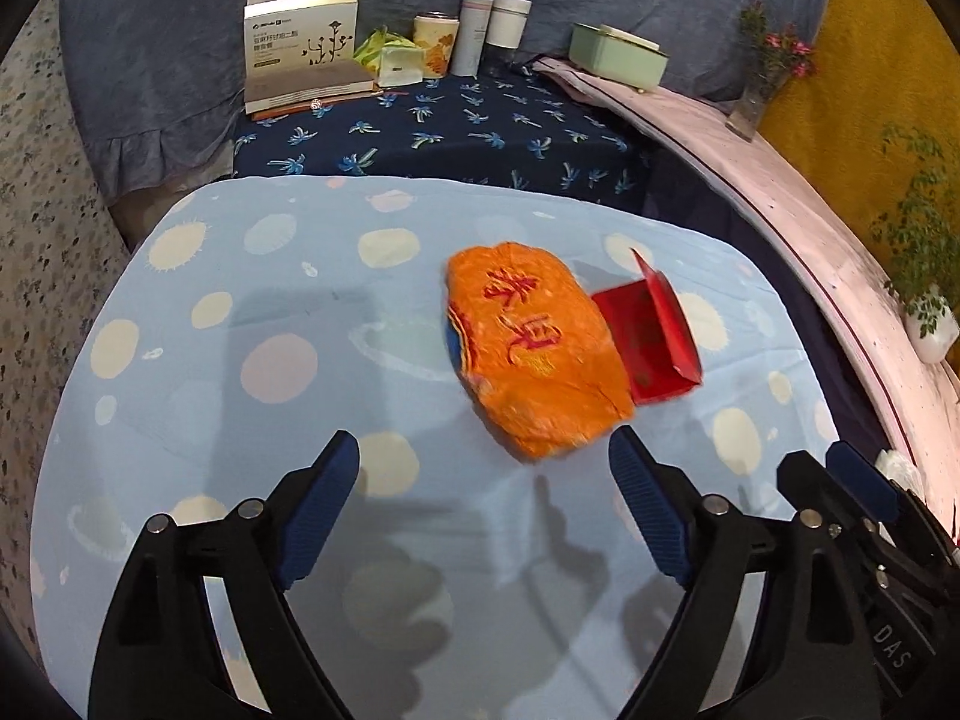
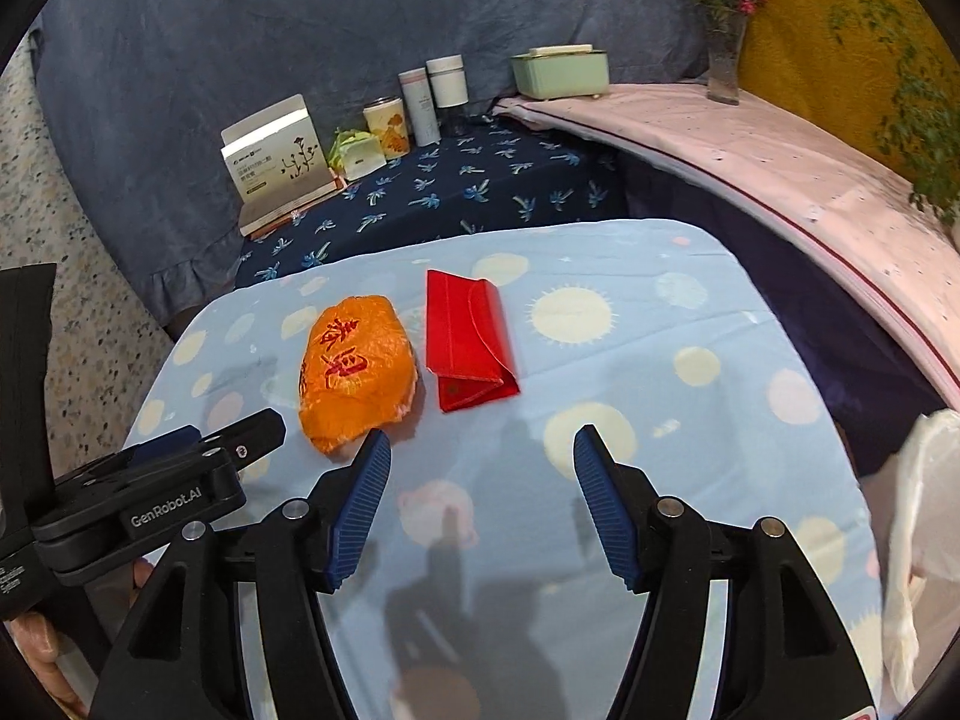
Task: Collect trash
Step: 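Grasp the orange plastic bag with the left gripper while the right gripper grasps the red box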
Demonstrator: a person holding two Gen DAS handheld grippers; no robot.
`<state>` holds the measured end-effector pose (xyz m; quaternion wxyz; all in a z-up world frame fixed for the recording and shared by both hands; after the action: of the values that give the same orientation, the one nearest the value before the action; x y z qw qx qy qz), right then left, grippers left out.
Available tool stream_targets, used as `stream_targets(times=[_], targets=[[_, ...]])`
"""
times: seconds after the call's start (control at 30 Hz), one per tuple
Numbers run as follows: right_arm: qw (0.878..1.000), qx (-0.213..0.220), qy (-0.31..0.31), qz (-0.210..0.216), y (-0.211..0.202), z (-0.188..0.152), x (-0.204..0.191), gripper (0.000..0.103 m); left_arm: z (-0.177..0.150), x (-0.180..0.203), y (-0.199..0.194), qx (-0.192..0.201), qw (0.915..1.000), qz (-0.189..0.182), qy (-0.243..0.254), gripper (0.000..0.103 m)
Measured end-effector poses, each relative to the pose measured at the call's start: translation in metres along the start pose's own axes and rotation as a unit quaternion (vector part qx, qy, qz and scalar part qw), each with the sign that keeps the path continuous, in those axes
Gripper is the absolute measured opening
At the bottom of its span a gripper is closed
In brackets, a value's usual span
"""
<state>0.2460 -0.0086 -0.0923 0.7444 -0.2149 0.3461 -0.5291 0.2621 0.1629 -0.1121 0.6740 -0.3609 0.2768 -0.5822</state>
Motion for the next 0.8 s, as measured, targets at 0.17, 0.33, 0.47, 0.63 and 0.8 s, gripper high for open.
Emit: stream_targets(times=[0.17,0.33,0.47,0.63,0.8], targets=[[1.0,-0.004,-0.011,0.003,0.033,0.022,-0.004,0.062,0.019,0.002,0.021,-0.005,1.0,0.001,0.003,0.082],[1.0,-0.014,-0.006,-0.001,0.065,0.036,0.007,0.062,0.035,0.001,0.047,-0.02,0.9997,0.002,-0.015,0.083],[1.0,-0.026,0.006,0.0,0.087,0.038,0.019,0.062,0.041,0.006,0.067,-0.032,0.9994,0.005,-0.012,0.082],[0.999,-0.04,0.014,0.0,0.106,0.035,0.03,0.062,0.043,0.009,0.089,-0.046,0.9988,0.002,-0.014,0.081],[0.998,-0.057,0.023,0.008,0.118,0.028,0.036,0.05,0.042,0.017,0.093,-0.035,0.9994,0.001,0.003,0.071]])
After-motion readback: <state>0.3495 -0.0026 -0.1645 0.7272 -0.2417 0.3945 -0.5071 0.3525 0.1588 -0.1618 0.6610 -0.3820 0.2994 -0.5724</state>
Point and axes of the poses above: each gripper's, at about its wrist camera, not at the fingertips, and y roughly the way its jaws point, x to its right, z to its top, the point moved 4 cm from there along y, roughly the way its jaws point, and after that the axes turned 10 degrees about z, right-handed, at the moved point
